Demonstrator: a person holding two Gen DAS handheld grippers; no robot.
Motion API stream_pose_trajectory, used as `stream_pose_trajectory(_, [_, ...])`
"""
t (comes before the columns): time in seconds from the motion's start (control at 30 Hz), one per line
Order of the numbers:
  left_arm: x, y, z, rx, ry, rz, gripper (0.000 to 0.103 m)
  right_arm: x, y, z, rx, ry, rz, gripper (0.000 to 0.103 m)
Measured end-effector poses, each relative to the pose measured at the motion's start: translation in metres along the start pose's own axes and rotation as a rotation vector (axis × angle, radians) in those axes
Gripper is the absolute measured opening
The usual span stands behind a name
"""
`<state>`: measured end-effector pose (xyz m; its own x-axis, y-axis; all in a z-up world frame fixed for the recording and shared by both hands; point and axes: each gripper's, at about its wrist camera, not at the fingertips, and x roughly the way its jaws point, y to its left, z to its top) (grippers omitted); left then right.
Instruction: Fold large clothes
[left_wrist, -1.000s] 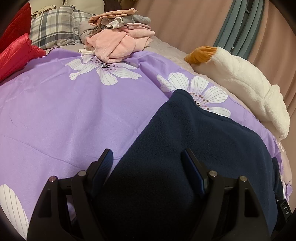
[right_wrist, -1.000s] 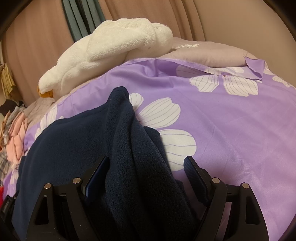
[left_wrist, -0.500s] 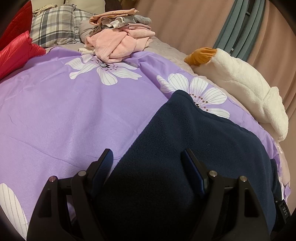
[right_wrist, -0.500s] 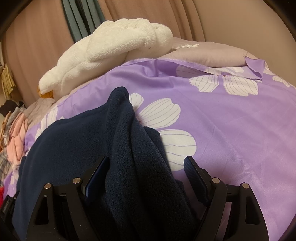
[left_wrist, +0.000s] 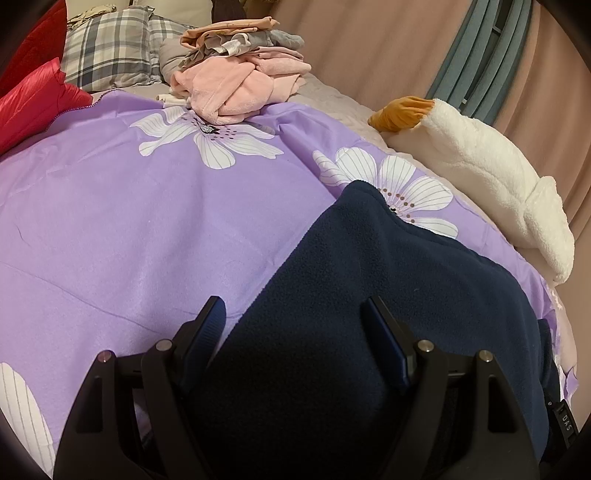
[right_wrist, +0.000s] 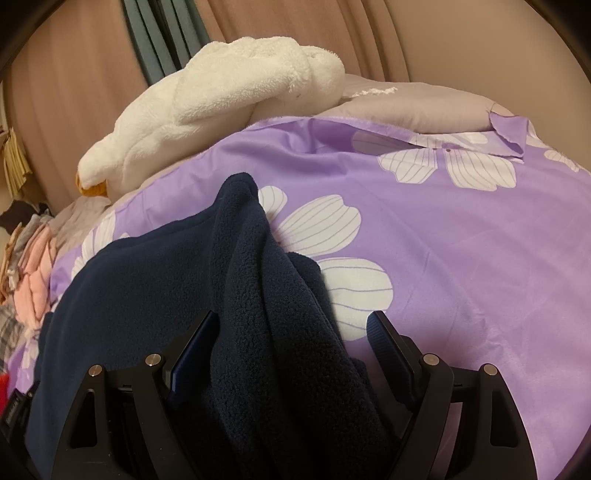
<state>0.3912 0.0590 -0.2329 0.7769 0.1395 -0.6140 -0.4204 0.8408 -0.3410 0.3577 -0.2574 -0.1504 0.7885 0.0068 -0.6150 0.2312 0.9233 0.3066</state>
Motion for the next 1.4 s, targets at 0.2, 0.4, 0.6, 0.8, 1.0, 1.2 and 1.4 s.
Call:
stream_pose_trajectory(0.2, [0.0002,-0.0004,0.0004,-0.002,0.0,0.0,0.078,-0.0007,0.0008,-0.0005,-0.001,-0.001,-0.002,0.082])
stream_pose_trajectory(0.4, [-0.0002,-0.0006,0.0,-0.007,-0.001,-0.004,0.078,-0.001,0.0008,-0.0005,-0.002,-0.002,-0.002,0.082])
stream_pose_trajectory(0.6, [0.0,0.0002,0.0,-0.011,-0.001,-0.008,0.078,-0.0006,0.0006,-0.0003,0.002,0.0,0.003,0.082])
stream_pose_trajectory(0.8, [0.0,0.0004,-0.0003,-0.016,-0.002,-0.012,0.078,-0.0011,0.0004,-0.0001,0.003,-0.003,0.005,0.082])
stream_pose_trajectory(1.0, [0.0002,-0.0012,-0.0003,-0.015,-0.001,-0.009,0.078,-0.0005,0.0002,0.0002,0.004,-0.001,0.006,0.082])
stream_pose_trajectory(1.2, [-0.0015,0.0013,-0.0002,-0.028,-0.005,-0.018,0.078,-0.0014,0.0002,0.0001,0.006,-0.004,0.008,0.082])
stream_pose_trajectory(1.4, [-0.0018,0.0026,-0.0006,-0.037,-0.006,-0.022,0.078,-0.0018,0.0001,0.0,0.01,-0.003,0.013,0.082])
